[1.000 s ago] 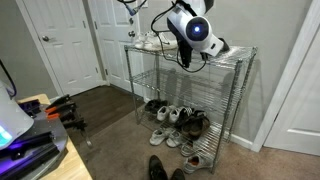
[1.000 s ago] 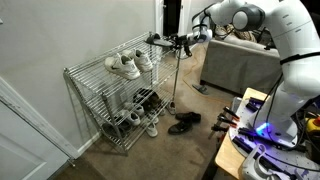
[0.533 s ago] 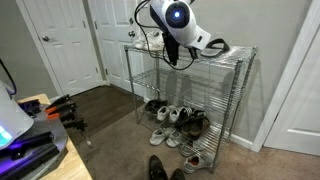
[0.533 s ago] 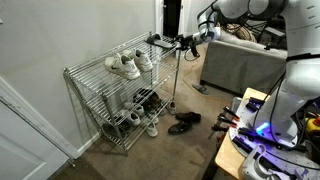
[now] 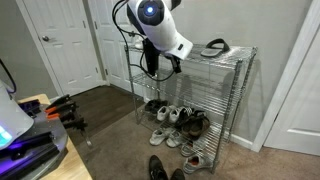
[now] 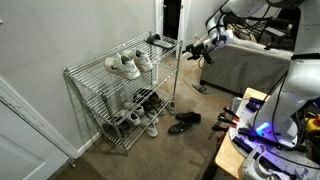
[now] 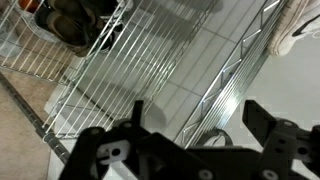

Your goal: Move one Nike slipper to the top rack

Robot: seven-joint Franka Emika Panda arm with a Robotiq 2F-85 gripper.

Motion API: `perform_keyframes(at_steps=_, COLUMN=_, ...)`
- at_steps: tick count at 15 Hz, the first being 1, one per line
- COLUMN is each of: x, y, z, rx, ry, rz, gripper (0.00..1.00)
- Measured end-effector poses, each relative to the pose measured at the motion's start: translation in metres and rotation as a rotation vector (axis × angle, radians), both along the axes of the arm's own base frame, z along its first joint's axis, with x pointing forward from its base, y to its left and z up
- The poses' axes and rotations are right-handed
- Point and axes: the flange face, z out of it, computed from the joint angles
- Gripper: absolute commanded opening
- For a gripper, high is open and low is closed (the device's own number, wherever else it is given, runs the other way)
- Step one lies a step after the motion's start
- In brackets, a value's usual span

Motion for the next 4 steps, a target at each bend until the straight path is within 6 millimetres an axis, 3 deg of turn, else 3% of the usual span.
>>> perform_keyframes(at_steps=4, x=-0.031, y=-0.002, z=-0.015, rx=-0.005, ry=0.065, rz=0.018, gripper=1.0)
